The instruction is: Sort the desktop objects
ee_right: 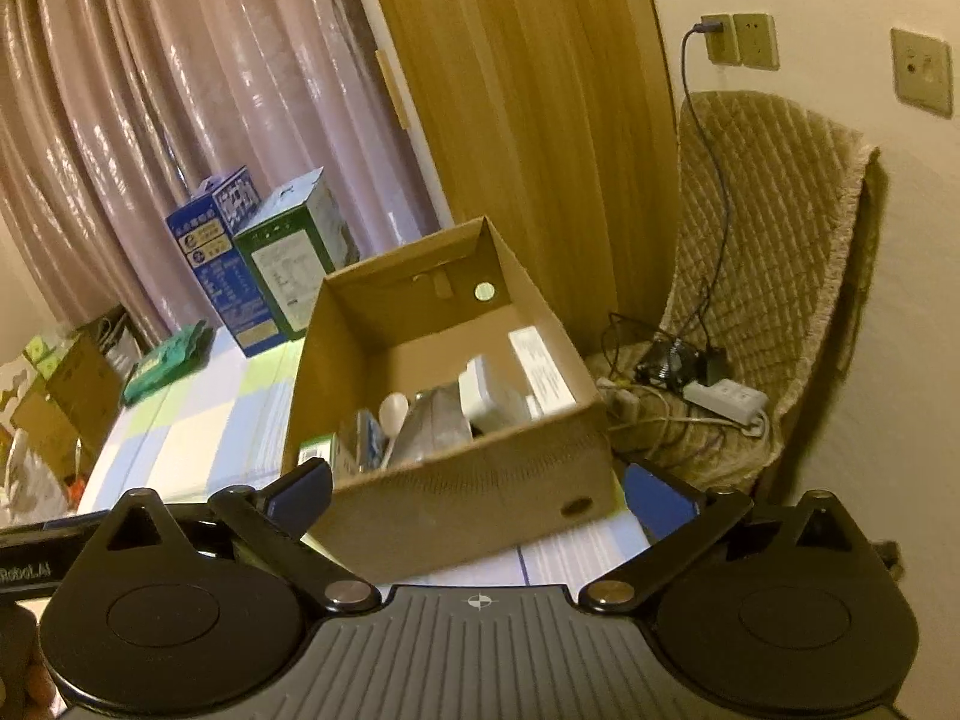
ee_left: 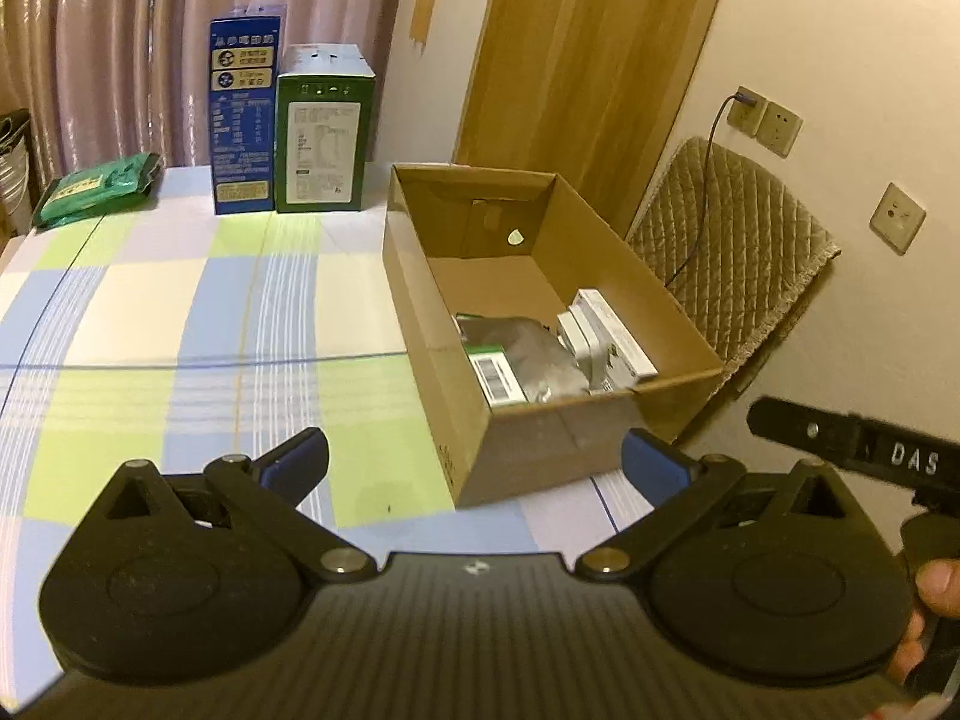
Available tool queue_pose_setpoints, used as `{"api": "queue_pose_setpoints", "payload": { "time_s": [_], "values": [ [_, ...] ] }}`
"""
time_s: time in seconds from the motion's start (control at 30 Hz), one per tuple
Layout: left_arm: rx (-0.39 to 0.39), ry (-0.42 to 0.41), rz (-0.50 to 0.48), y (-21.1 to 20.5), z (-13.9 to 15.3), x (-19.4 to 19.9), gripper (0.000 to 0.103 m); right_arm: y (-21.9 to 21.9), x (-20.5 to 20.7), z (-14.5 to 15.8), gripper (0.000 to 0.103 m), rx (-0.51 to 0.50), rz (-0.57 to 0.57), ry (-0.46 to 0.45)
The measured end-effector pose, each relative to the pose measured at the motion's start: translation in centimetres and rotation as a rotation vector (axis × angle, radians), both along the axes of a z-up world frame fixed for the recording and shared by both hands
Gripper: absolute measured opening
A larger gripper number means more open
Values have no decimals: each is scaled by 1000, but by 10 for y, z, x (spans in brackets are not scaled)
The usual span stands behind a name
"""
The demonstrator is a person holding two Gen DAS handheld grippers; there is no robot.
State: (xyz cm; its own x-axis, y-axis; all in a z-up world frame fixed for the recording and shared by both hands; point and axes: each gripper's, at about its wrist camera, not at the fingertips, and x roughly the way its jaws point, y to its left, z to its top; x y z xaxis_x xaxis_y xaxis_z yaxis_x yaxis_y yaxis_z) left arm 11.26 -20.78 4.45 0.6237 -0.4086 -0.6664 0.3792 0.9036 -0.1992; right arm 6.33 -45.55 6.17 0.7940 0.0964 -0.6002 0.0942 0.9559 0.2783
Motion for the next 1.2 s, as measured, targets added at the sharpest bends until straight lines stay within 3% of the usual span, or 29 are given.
{"api": "queue_pose_setpoints", "payload": {
  "time_s": [0.47,0.83,1.2],
  "values": [
    [31,-20,77,17,20,-49,102,32,-66,18,101,-89,31,30],
    [53,-32,123,22,18,-56,102,44,-71,26,101,-84,48,12],
    [72,-28,110,17,11,-52,102,44,-67,24,101,-96,49,15]
  ]
}}
